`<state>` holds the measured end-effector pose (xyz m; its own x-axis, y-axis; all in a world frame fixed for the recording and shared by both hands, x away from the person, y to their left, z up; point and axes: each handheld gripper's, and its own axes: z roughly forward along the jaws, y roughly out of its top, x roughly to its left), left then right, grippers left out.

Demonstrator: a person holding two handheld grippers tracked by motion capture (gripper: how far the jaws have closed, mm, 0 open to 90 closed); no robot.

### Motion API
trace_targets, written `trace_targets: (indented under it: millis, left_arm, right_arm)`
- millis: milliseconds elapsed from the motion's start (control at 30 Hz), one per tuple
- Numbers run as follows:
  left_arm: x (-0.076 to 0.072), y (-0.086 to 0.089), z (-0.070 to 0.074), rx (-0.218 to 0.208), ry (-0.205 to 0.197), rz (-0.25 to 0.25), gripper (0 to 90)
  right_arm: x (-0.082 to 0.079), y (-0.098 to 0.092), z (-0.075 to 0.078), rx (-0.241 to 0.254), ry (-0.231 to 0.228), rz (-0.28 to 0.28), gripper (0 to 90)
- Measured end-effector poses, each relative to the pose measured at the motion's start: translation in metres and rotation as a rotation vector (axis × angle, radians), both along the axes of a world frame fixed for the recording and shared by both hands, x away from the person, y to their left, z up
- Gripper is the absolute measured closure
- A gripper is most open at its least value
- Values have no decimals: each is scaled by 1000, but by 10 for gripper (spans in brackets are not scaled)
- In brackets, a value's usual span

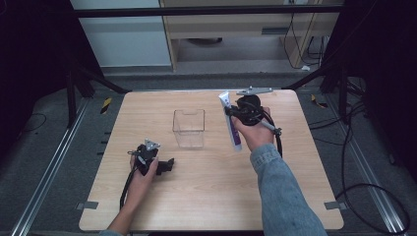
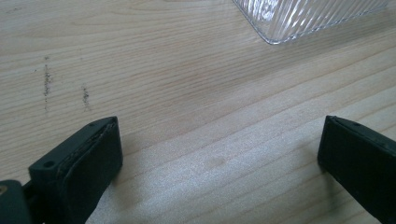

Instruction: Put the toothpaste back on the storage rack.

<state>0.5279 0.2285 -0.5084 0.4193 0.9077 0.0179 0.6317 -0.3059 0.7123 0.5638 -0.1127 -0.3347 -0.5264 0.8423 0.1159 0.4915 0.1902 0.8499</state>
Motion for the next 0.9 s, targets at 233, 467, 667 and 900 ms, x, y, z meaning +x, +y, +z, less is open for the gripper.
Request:
trace_targets:
  millis: [233,467,667,900]
  left_arm:
    - [0,0,0,1,0,-1,0]
    - [0,0,0,-1,-1,1,0]
    - [0,0,0,1,0,0,0]
    - [0,0,0,0,0,1,0]
  right_arm:
    - [5,3,7,33,-19,0,799]
    - [10,6,16,42,-38,-1,798]
    - [15,8,20,70,-51,-15,798]
    - [17,16,22,89,-75,-22,798]
